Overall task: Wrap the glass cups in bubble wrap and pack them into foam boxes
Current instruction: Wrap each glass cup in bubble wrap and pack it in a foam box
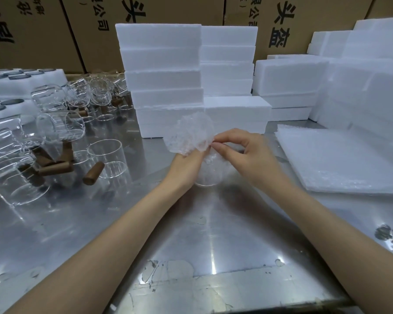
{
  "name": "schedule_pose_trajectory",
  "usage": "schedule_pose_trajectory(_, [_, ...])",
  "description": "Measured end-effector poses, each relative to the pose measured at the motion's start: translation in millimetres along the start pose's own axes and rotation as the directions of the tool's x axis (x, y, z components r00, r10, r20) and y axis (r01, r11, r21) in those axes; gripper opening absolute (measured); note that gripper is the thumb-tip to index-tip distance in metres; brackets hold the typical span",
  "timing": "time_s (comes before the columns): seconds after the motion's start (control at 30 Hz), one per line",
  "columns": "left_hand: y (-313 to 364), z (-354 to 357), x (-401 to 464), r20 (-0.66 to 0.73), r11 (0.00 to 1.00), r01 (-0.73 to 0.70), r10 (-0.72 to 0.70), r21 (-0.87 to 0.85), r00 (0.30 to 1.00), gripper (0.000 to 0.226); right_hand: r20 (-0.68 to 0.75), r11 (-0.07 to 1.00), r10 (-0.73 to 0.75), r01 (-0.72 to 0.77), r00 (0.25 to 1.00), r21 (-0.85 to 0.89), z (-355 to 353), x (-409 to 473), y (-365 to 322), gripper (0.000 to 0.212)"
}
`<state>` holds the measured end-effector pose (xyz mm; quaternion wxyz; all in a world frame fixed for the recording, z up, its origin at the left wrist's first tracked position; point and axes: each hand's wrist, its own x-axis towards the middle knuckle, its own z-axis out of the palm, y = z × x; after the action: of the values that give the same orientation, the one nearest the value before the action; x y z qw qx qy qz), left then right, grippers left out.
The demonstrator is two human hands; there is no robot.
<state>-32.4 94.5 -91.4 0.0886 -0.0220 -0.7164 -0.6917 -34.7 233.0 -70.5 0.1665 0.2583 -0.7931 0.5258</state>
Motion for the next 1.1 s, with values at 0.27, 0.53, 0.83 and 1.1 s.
schedule_pose_trajectory(0.27, [14, -14, 3, 0.094, 0.97, 0.197, -0.185, -0.143, 0.978, 0.041, 0.285, 0.832, -0.118, 0.251, 0.951, -0.494, 1, -3, 1, 0.036])
schedule_pose_trajectory(0.53, [31, -30, -6, -0.061, 0.95, -0.286, 0.28, -0.123, 0.958, 0.039, 0.406, 0.778, -0.009, 0.261, 0.914, -0.571, 3, 1, -2, 0.035])
schedule_pose_trajectory(0.83, [22, -41, -6, 0.349, 0.525, -0.616, 0.523, 0.587, 0.778, 0.044, 0.347, 0.826, -0.119, 0.287, 0.93, -0.485, 1, -5, 4, 0.03])
schedule_pose_trajectory(1.1, [21, -34, -3, 0.458, 0.281, -0.58, 0.395, 0.765, 0.796, 0.076, 0.252, 0.899, -0.161, 0.247, 0.954, -0.363, 0, -7, 6, 0.053])
